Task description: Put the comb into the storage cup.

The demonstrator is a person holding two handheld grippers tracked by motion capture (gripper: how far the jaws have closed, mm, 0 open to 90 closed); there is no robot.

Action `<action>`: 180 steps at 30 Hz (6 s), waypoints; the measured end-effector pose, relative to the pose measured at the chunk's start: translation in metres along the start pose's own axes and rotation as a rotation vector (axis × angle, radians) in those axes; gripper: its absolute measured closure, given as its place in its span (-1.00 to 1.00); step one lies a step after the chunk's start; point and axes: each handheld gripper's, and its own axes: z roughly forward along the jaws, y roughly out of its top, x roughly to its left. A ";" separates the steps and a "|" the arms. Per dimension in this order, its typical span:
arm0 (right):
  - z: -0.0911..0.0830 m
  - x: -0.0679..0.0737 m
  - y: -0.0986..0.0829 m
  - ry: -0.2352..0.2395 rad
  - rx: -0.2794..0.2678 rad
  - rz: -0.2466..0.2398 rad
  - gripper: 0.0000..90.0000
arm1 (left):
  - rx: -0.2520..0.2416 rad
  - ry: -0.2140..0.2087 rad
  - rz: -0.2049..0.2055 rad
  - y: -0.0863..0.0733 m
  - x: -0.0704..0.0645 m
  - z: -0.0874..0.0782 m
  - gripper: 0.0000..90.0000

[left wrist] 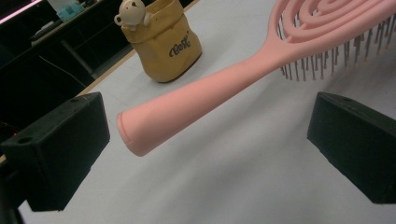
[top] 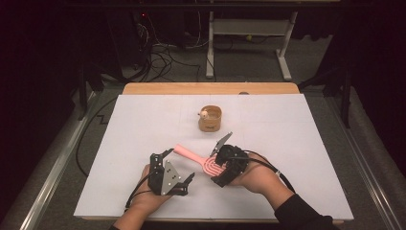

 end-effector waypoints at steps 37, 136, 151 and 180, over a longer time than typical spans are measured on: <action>0.012 0.011 0.018 0.022 0.008 -0.050 -0.55 | 0.103 0.064 0.206 0.000 -0.018 0.009 -0.56; -0.001 0.007 0.026 0.032 -0.022 -0.046 -0.83 | 0.109 0.164 0.493 0.008 -0.031 0.002 0.76; -0.016 0.002 0.016 0.004 -0.042 -0.032 -1.00 | 0.107 0.179 0.477 0.009 -0.027 0.001 0.77; -0.017 -0.020 -0.048 -0.052 0.005 0.030 -1.00 | 0.086 0.190 0.371 0.011 -0.013 -0.002 0.77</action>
